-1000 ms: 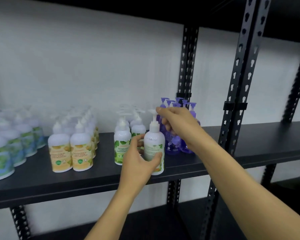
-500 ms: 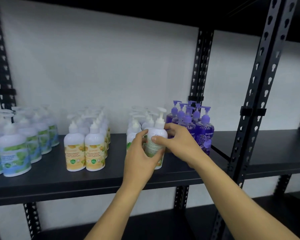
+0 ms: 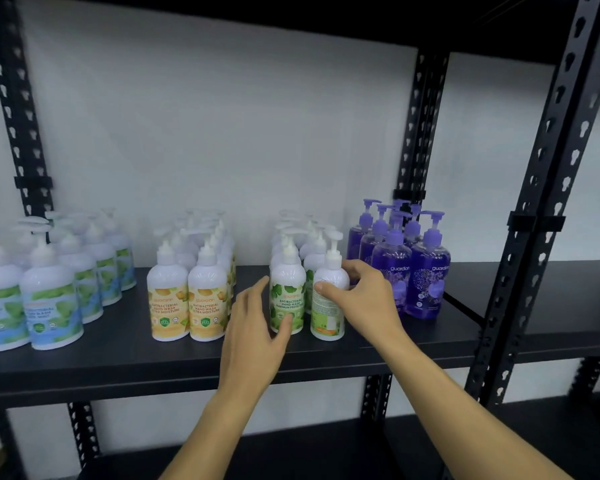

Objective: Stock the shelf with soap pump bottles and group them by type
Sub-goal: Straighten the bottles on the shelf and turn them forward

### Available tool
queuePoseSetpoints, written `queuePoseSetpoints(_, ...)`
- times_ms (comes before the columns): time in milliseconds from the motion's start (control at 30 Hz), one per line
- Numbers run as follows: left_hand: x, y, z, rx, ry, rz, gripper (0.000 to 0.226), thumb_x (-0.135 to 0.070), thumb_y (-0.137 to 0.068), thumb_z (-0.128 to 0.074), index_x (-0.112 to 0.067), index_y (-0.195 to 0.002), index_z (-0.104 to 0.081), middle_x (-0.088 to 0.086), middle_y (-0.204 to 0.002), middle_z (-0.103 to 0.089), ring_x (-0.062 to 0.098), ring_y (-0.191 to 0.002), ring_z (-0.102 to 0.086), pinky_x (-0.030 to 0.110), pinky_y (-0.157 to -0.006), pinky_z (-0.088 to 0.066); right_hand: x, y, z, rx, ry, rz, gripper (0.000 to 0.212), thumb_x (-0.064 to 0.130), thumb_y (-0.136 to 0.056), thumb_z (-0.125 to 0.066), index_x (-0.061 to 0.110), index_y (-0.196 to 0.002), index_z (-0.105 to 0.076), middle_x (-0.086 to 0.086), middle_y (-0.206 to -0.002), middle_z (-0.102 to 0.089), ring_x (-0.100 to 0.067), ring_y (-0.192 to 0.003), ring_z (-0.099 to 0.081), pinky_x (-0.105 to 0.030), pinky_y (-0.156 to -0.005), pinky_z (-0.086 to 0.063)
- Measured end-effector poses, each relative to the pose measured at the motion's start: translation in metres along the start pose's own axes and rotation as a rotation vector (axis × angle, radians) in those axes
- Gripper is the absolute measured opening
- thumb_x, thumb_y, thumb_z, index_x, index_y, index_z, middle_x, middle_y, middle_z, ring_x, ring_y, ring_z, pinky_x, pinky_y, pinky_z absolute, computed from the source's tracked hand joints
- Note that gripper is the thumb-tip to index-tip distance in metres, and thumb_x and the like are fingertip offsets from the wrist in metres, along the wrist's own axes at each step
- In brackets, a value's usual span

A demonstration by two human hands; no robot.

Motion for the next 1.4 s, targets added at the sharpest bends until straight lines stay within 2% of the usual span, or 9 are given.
queuePoseSetpoints(100,0.008,-0.006,-0.007,0.100,-0.086,0.030,0.081,-0.044,-0.091,-0.063,-0.027,-0.155,-0.016,-0.002,-0.153,-0.036,0.014,-0.138,-0.036,0.031,-0.107,-0.036,-0.005,-0.001,-0.003,-0.025,-0.019,0.002,0.043,0.031,-0.078,-0.083,0.023,-0.117,-0.065,0.018,-0.096,-0.065,0.014,-0.081,-0.060,-0.001,-0.060,-0.045)
queuePoseSetpoints(233,0.013,-0.005,-0.016,0.161,-0.324,0.056,0.087,-0.061,-0.092,-0.047,-0.020,-0.156,-0.005,0.003,-0.148,-0.045,0.018,-0.130,-0.047,0.035,-0.099,-0.045,-0.008,0.000,-0.006,-0.012,-0.027,0.019,0.041,0.032,-0.082,-0.080,0.029,-0.117,-0.059,0.022,-0.097,-0.061,0.011,-0.085,-0.058,0.000,-0.059,-0.043)
queuePoseSetpoints(400,0.025,-0.003,-0.030,0.222,-0.495,0.120,0.080,-0.070,-0.092,-0.028,-0.016,-0.151,-0.025,0.004,-0.141,-0.052,0.020,-0.125,-0.052,0.036,-0.101,-0.043,-0.026,0.006,-0.013,0.074,-0.081,0.011,0.047,0.022,-0.090,-0.071,0.036,-0.130,-0.049,0.027,-0.105,-0.056,0.012,-0.094,-0.057,-0.006,-0.068,-0.049)
queuePoseSetpoints(567,0.032,-0.002,-0.035,0.251,-0.600,0.117,0.074,-0.073,-0.090,-0.020,-0.018,-0.124,-0.056,0.002,-0.128,-0.060,0.021,-0.121,-0.051,0.038,-0.102,-0.042,-0.041,0.013,-0.019,0.103,-0.107,0.026,0.058,0.016,-0.090,-0.071,0.039,-0.136,-0.045,0.020,-0.117,-0.060,0.004,-0.106,-0.061,-0.010,-0.077,-0.052)
queuePoseSetpoints(800,0.028,0.000,-0.033,0.262,-0.634,0.085,0.068,-0.069,-0.090,-0.023,-0.018,-0.118,-0.058,0.000,-0.121,-0.062,0.019,-0.117,-0.053,0.035,-0.100,-0.042,-0.042,0.017,-0.028,-0.015,-0.080,0.065,0.063,0.026,-0.083,-0.080,0.037,-0.132,-0.042,0.021,-0.113,-0.061,0.009,-0.103,-0.059,-0.018,-0.081,-0.053)
queuePoseSetpoints(1000,0.024,0.010,-0.030,0.281,-0.719,0.043,0.092,-0.070,-0.083,-0.001,-0.016,-0.139,-0.050,0.006,-0.149,-0.047,0.021,-0.138,-0.040,0.036,-0.116,-0.029,-0.048,0.020,-0.031,-0.006,0.017,0.070,0.077,0.039,-0.084,-0.074,0.047,-0.143,-0.025,0.017,-0.127,-0.055,-0.003,-0.114,-0.057,-0.040,-0.092,-0.055)
queuePoseSetpoints(1100,0.023,0.013,-0.030,0.278,-0.730,0.017,0.099,-0.070,-0.082,0.001,-0.011,-0.143,-0.049,0.009,-0.150,-0.046,0.023,-0.140,-0.040,0.039,-0.117,-0.028,-0.049,0.021,-0.032,0.062,0.028,0.086,0.082,0.030,-0.088,-0.069,0.052,-0.146,-0.016,0.017,-0.132,-0.050,-0.004,-0.117,-0.055,-0.038,-0.095,-0.053)
queuePoseSetpoints(1267,0.025,0.021,-0.029,0.285,-0.734,-0.008,0.094,-0.070,-0.087,-0.004,-0.010,-0.142,-0.051,0.010,-0.147,-0.050,0.023,-0.139,-0.043,0.041,-0.116,-0.029,-0.051,0.018,-0.032,0.121,-0.028,0.087,0.086,0.018,-0.089,-0.070,0.053,-0.148,-0.017,0.020,-0.125,-0.054,0.011,-0.112,-0.055,-0.015,-0.087,-0.048)
queuePoseSetpoints(1400,0.026,0.022,-0.028,0.300,-0.728,0.006,0.092,-0.070,-0.088,-0.007,-0.009,-0.139,-0.055,0.011,-0.144,-0.053,0.024,-0.136,-0.047,0.042,-0.114,-0.032,-0.050,0.016,-0.032,0.077,-0.038,0.091,0.083,0.023,-0.084,-0.077,0.051,-0.143,-0.026,0.014,-0.124,-0.058,-0.002,-0.111,-0.060,-0.028,-0.091,-0.055)
Point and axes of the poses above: each hand's wrist, its own y-axis away from the middle knuckle, its own z-axis out of the back of the hand, x = y × z, the point moved 8 cm from there along -y, towards the middle knuckle
